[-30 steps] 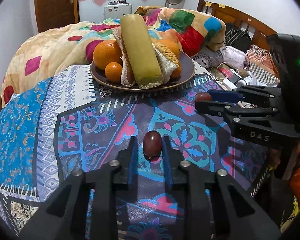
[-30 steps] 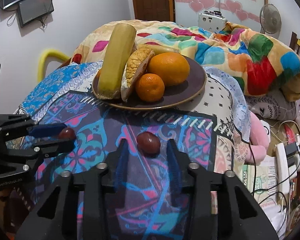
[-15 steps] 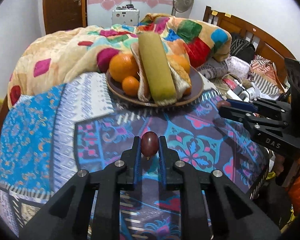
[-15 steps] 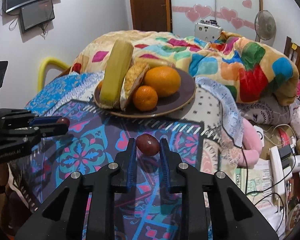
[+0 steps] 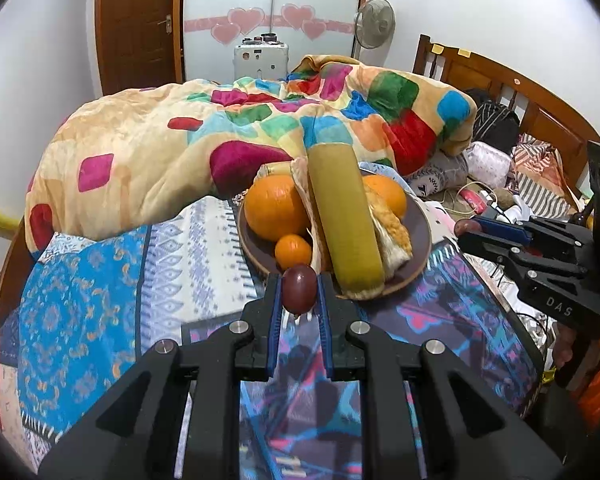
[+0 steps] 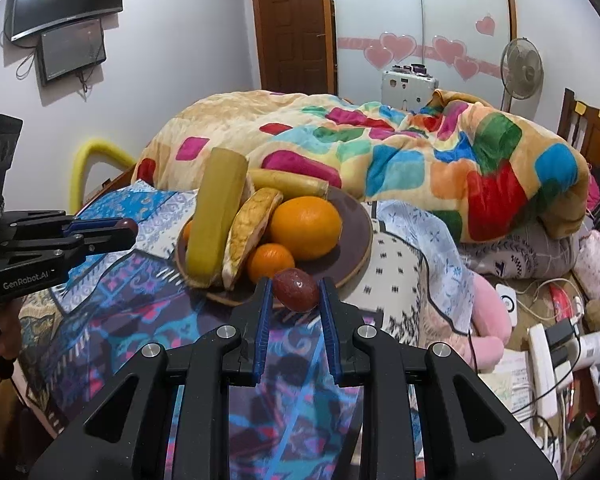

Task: Organize fruits
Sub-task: 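Place both dates on the plate beside the mandarin and release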

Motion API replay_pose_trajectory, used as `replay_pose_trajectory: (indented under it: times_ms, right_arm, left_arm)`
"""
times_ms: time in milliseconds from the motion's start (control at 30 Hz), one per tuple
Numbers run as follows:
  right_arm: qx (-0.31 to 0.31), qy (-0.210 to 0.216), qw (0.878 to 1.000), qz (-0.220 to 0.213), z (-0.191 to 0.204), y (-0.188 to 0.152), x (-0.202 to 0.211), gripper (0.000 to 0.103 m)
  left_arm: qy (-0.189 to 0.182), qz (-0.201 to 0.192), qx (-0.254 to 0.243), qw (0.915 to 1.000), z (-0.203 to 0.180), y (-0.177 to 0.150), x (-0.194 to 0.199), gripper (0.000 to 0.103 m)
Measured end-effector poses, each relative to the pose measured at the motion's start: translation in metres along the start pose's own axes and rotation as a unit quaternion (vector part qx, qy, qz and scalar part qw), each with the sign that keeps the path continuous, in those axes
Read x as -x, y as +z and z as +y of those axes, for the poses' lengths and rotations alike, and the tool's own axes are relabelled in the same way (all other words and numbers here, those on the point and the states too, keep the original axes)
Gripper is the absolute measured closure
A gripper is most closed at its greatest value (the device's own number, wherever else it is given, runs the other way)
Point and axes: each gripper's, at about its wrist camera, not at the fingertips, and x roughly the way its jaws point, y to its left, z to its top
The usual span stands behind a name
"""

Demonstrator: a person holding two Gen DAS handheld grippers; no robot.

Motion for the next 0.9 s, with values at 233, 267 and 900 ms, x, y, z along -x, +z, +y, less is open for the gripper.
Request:
replay_pose_trajectory:
  times_ms: [233,267,900]
  right_arm:
    - [0.004,-0.004,1.0,0.02,-0.007,0.005,-0.024,0.081]
    - [0.004,-0.004,1.0,0.023,-0.008,0.006,-0.027,0.081]
    - [0.01,-0.004,0.998,0.06,-0.012,0.009,-0.051,0.081]
  left_arm:
    - [0.006,0.011,0.0,0.9999,0.011,0.013,-0.025,0.086]
    - [0.007,0.013,-0.002,0.9999,0.012,0.016,-0.029,0.086]
    - [0.003,0.027,0.028,0.9993,0.03,0.022,-0.059,0.085]
